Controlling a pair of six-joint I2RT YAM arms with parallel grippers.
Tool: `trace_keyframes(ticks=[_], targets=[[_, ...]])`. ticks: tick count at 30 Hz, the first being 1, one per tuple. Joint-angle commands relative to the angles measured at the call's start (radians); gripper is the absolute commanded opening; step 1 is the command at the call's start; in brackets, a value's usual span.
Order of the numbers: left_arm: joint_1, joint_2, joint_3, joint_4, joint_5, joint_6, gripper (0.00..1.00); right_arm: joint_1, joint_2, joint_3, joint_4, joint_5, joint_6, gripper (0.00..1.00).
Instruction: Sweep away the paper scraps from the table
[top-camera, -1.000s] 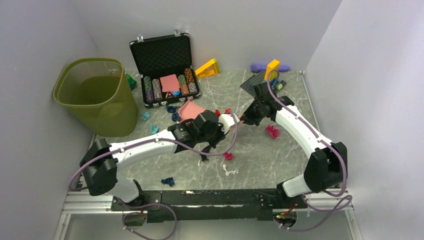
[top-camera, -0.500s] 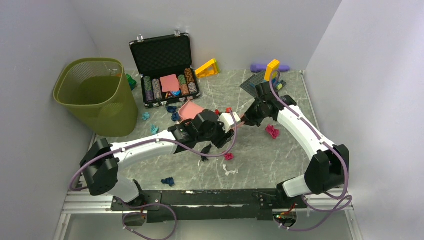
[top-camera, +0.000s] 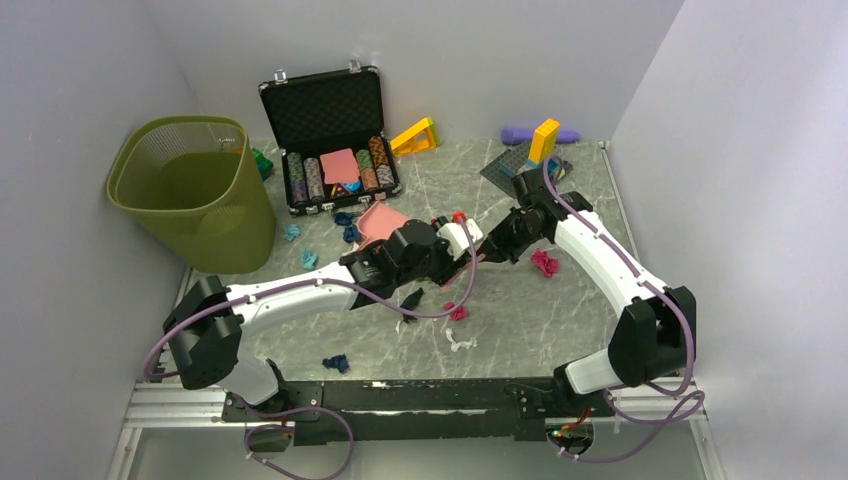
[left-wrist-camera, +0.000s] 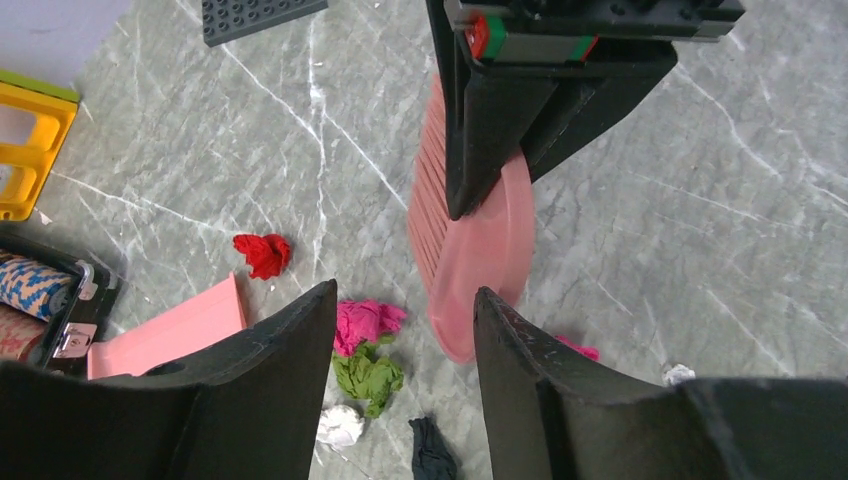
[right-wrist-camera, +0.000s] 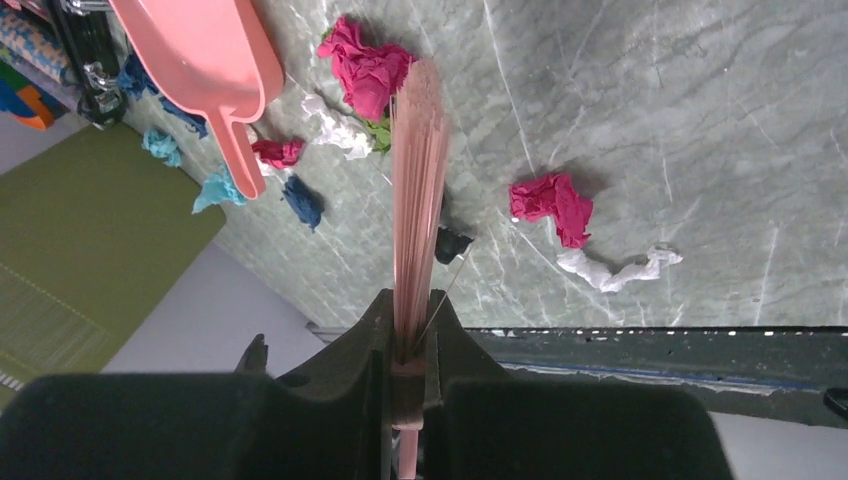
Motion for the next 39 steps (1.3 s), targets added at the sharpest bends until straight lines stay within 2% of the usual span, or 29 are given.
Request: trace_keyframes(ticks=[1,7,17,33,39], targets=[[-0.012,-0.023,-0.036,0.094,-0.030,0.047,0.58,-0.009,-0.039,0.030,-0.066,-0.003,0.084,0.00],[-0.012,-0.076,-0.046,0.084,0.061,0.020,0.64,-0.022,-0.046,0.004,-0.057,0.041,0.109,0.00],[-0.016,-0.140,-0.034,0.018,0.148,-0.040,0.67,-0.022,-0.052,0.000,-0.060,0.083,0.118,0.00],[-0.052,-0.030,-0.032,0.009,0.092,0.002,0.64,-0.023,-0.078,0.023,-0.078,0.074,0.133,0.00],[-0.056,0.006,-0.019,0.026,0.019,0.010,0.57,-0.023,-0.083,0.032,-0.085,0.078,0.136,0.00]])
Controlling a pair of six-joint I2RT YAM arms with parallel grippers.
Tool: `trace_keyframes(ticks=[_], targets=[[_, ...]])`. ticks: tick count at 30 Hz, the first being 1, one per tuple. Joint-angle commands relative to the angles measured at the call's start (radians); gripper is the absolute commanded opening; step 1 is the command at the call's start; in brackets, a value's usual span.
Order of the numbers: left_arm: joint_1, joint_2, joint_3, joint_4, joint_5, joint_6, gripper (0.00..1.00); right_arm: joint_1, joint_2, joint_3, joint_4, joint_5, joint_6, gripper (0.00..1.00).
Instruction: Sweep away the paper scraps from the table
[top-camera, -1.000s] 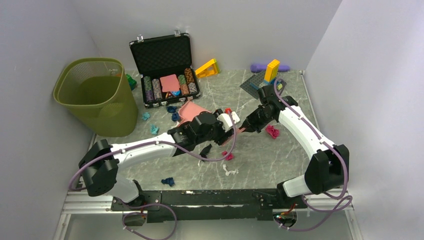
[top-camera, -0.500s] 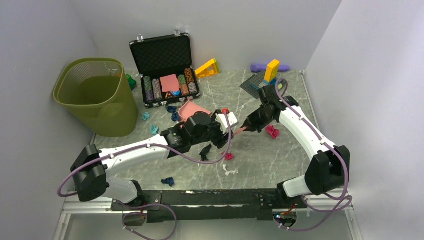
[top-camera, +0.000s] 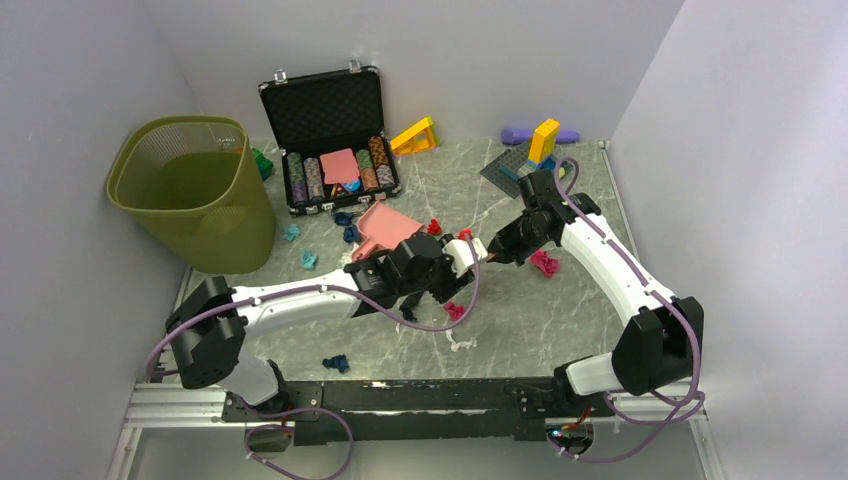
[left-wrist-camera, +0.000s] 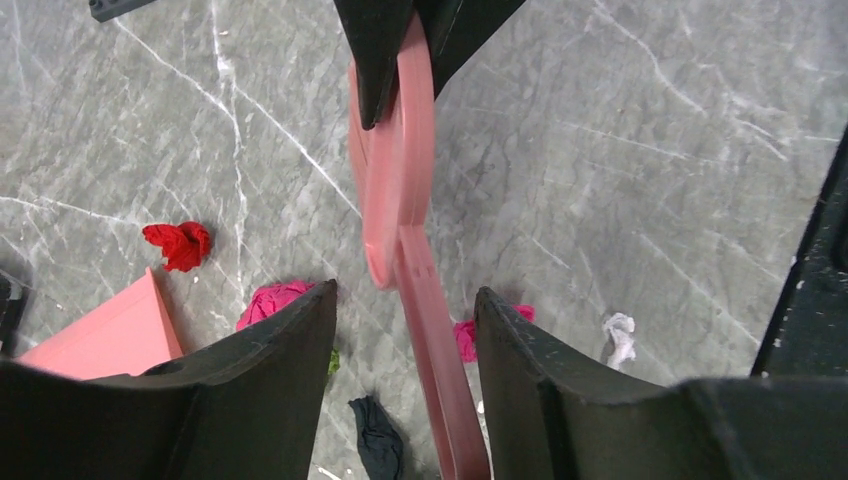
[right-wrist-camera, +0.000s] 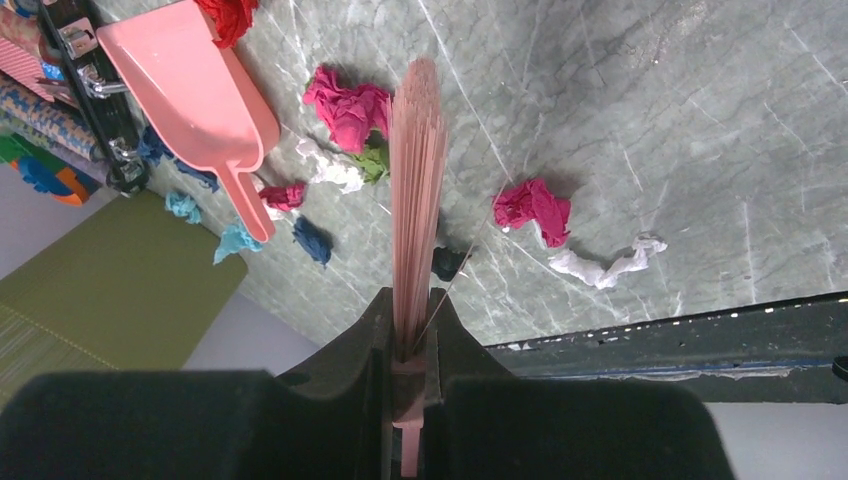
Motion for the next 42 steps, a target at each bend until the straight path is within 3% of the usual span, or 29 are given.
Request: trace_keyframes(ticks=[1,10,15,19,21,23,26,28,34,39,42], targets=[[-0.009,0.011,0.027,0.042,-0.062,0.021,0.55,-0.006,-0.038,0.030,-0.015,-0.010,0.023,0.00],[-0.012,0.029,0.042,0.060,-0.081,0.018,0.52,-0.006,-0.035,0.017,0.001,-0.025,0.024,0.00],[-0.018,0.048,0.069,0.040,-0.085,0.030,0.43,-0.005,-0.037,0.010,0.008,-0.030,0.025,0.00],[-0.020,0.045,0.071,0.046,-0.079,0.033,0.19,-0.005,-0.040,0.010,0.009,-0.031,0.024,0.00],[-0.020,0.044,0.078,0.042,-0.078,0.035,0.00,-0.006,-0.042,0.005,0.018,-0.034,0.022,0.00],[-0.020,0.046,0.085,0.030,-0.083,0.030,0.00,-0.007,-0.048,-0.007,0.045,-0.044,0.009,0.17],[-0.020,0.051,0.087,0.006,-0.104,0.010,0.00,-0.011,-0.066,-0.012,0.088,-0.037,-0.040,0.79],[-0.017,0.040,0.071,0.000,-0.134,-0.019,0.00,-0.017,-0.092,0.004,0.091,0.005,-0.079,0.98],[0.083,-0.046,0.054,-0.102,-0.076,-0.233,0.00,-0.047,-0.230,-0.032,0.160,0.097,-0.226,1.00],[0.237,-0.158,0.038,-0.223,0.037,-0.434,0.00,-0.050,-0.423,-0.170,0.331,0.144,-0.356,0.99],[0.310,-0.259,0.026,-0.337,0.002,-0.511,0.00,-0.050,-0.532,-0.266,0.420,0.169,-0.393,0.99]])
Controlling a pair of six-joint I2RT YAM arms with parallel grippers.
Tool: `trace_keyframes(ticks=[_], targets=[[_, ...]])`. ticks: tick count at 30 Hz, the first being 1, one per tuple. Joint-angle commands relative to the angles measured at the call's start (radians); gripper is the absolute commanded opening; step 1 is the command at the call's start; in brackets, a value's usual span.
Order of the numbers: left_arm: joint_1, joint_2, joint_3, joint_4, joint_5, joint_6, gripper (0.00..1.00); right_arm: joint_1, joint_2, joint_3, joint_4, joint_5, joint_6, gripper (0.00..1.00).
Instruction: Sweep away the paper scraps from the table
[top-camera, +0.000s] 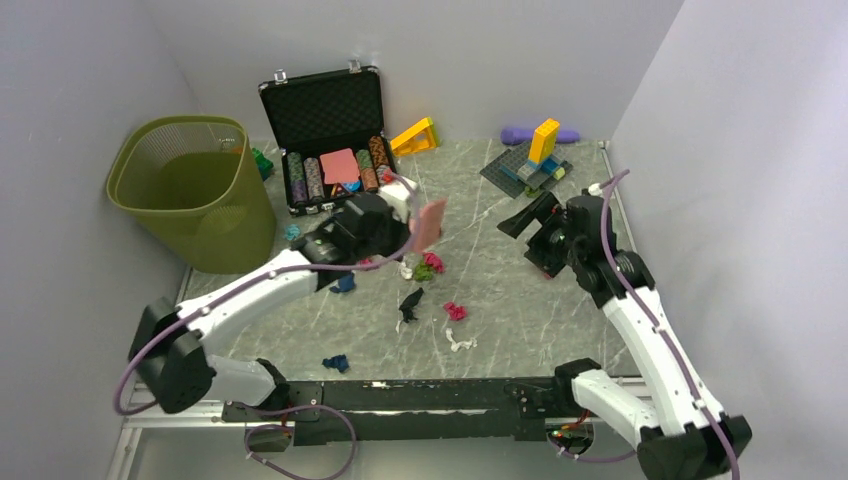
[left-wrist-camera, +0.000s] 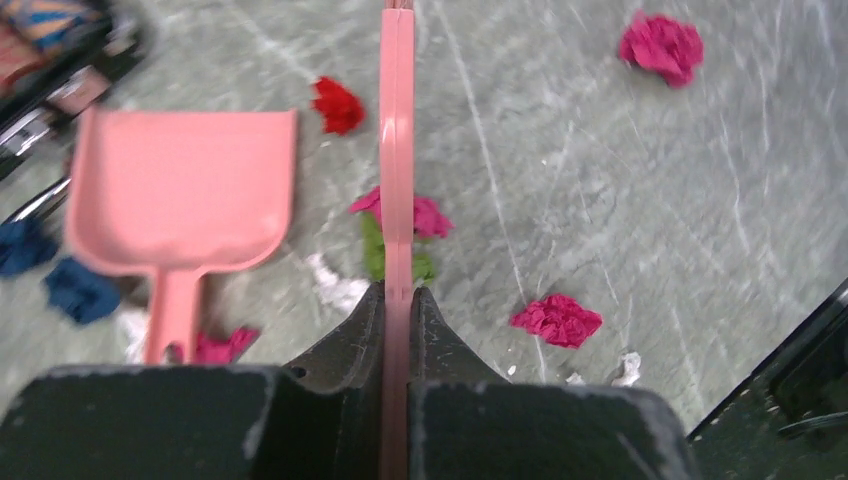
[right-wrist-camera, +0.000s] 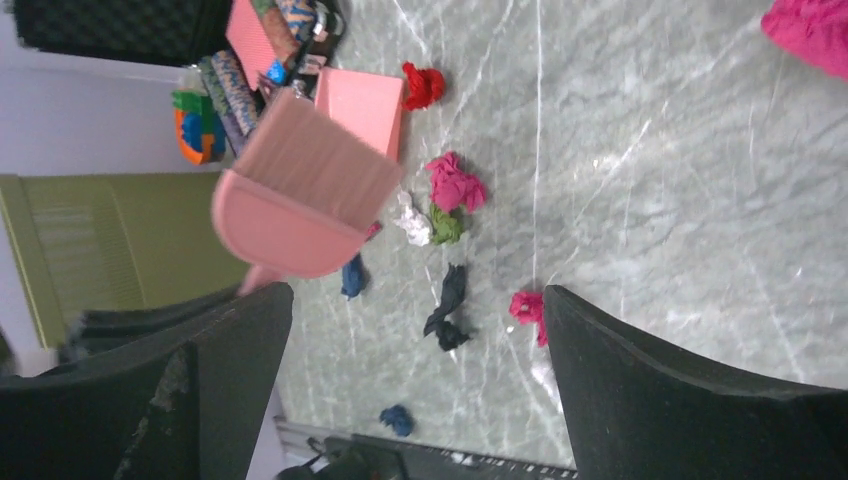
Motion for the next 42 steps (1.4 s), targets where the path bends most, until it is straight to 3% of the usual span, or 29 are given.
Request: trace_keyframes(ticks=[1,5,8,13,21,26,34,38,42], targets=[[0.085,-0.169,0.003,-0.180,-0.026,-0.190,0.00,-0.002,-0.138,-0.121,0.190,0.065,-0.107,0.99],[0.123,-0.274,0.064,-0.409,-0.227,-0.240,0.00,0.014,-0.146,-0.200,0.253,0.028,-0.047,0.99],[0.137,-0.356,0.091,-0.510,-0.313,-0.211,0.00,0.132,-0.045,-0.194,0.290,0.069,0.010,0.95],[0.147,-0.466,0.135,-0.655,-0.467,-0.171,0.00,0.420,0.205,-0.032,0.267,0.314,0.085,0.88],[0.165,-0.569,0.136,-0.787,-0.726,-0.154,0.00,0.658,0.620,0.315,0.162,0.554,0.297,0.78],[0.169,-0.593,0.079,-0.784,-0.777,-0.161,0.00,0.701,0.828,0.536,0.105,0.586,0.339,0.73],[0.172,-0.668,0.006,-0.682,-0.729,-0.110,0.00,0.712,1.099,0.809,-0.015,0.584,0.376,0.70],[0.172,-0.697,-0.017,-0.638,-0.677,-0.086,0.00,0.712,1.159,0.872,-0.052,0.579,0.387,0.69],[0.171,-0.678,-0.021,-0.619,-0.596,-0.076,0.00,0.711,1.087,0.784,0.018,0.595,0.351,0.67]])
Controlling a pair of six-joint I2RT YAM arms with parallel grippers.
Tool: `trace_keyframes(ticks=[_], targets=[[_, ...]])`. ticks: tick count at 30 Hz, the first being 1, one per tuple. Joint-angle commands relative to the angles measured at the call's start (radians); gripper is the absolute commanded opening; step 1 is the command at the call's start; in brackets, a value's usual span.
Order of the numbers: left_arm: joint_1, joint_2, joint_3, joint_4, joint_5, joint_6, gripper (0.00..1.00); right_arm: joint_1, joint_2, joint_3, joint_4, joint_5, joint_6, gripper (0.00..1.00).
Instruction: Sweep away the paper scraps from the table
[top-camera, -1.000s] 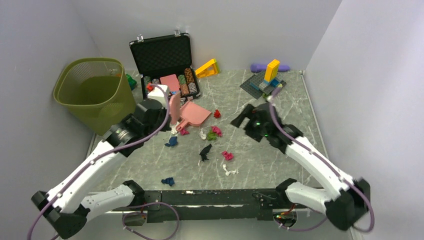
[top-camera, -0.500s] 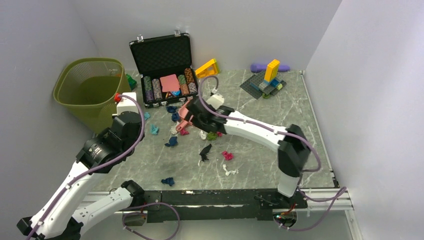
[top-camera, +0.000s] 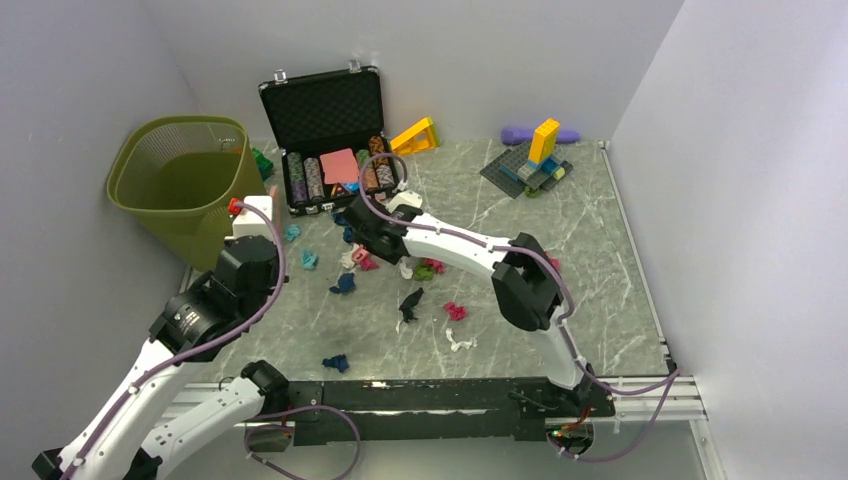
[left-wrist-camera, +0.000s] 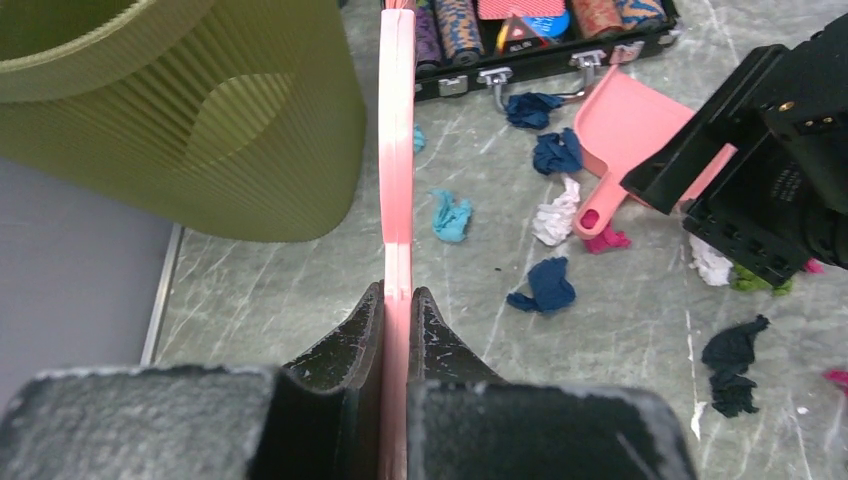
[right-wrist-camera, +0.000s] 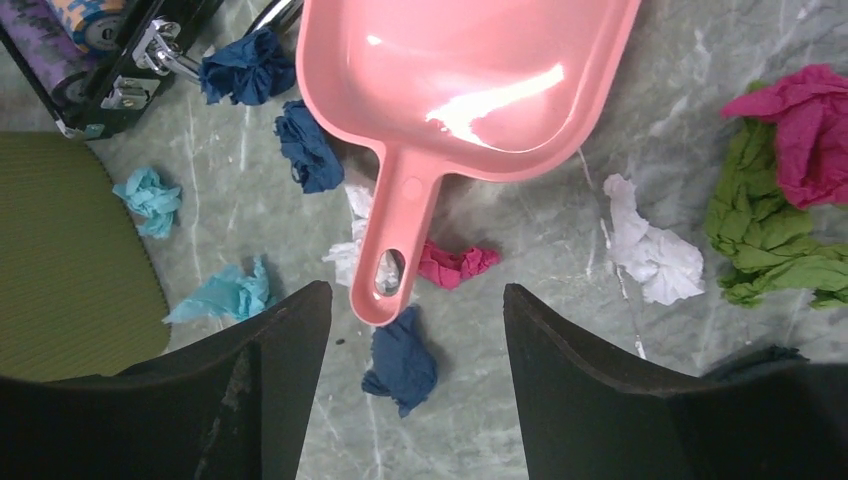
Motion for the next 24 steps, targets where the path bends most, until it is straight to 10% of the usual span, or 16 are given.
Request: trace_keyframes(ticks=[1,14,24], targets=[[0.003,0.028,0.001,0.080,0.103,0.036,0.00,0.001,-0.122,-0.097,0.071,0.039,-0.045,0.67],[0.015,0.268,0.122,0.170,0.465,-0.323,0.00,0.060,-0.958,-0.978,0.668,-0.071,-0.557,0.76],[0.014,0.624,0.343,0.068,0.665,-0.714,0.00,0.324,-1.020,-0.952,0.667,0.263,-1.069,0.72]])
